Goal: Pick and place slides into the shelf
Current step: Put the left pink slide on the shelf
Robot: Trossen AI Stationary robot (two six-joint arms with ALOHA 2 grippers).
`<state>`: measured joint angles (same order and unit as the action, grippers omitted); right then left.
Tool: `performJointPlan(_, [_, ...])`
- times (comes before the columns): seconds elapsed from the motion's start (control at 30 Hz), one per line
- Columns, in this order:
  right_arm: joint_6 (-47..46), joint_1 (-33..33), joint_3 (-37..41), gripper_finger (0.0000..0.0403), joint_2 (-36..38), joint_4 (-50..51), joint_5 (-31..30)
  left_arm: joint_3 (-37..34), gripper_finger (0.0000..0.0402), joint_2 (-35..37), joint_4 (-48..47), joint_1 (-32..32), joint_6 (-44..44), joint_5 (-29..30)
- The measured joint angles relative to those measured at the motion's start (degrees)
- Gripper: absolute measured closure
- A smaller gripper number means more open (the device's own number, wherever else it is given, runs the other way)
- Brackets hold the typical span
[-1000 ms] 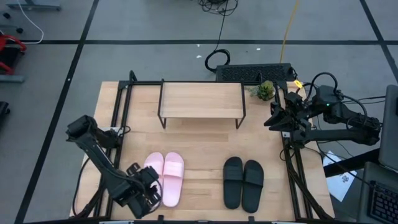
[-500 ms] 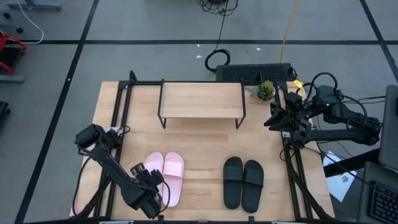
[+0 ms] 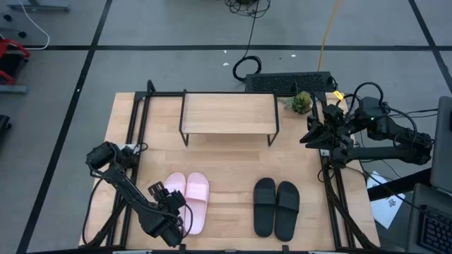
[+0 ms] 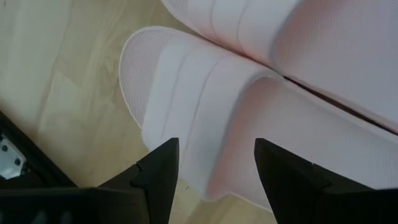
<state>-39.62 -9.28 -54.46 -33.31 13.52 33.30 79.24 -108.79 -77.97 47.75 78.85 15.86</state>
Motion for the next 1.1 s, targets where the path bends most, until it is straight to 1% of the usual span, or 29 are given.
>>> performJointPlan(0.17, [0.4,0.0,0.0,0.0282,0.0,0.0,0.0,-0.2,0.0188,0.0,0.1,0.0,-0.9,0.7])
performJointPlan(0.23, [0.8,0.0,0.0,0.0282,0.0,0.0,0.0,-1.3,0.0188,0.0,0.2,0.0,-1.0,0.7])
performJointPlan(0.4, [1.3,0.0,0.0,0.0282,0.0,0.0,0.0,-4.6,0.0188,0.0,1.6,0.0,-0.5,-1.6])
performJointPlan(0.67, [1.3,0.0,0.0,0.0282,0.0,0.0,0.0,-6.7,0.0188,0.0,1.9,-0.7,1.0,2.3])
performJointPlan(0.93, [2.4,0.0,0.0,0.0282,0.0,0.0,0.0,-9.6,0.0188,0.0,7.4,-2.9,-2.6,3.9])
performJointPlan(1.1, [2.8,0.0,0.0,0.0282,0.0,0.0,0.0,-10.6,0.0188,0.0,4.5,-4.5,-0.7,4.3])
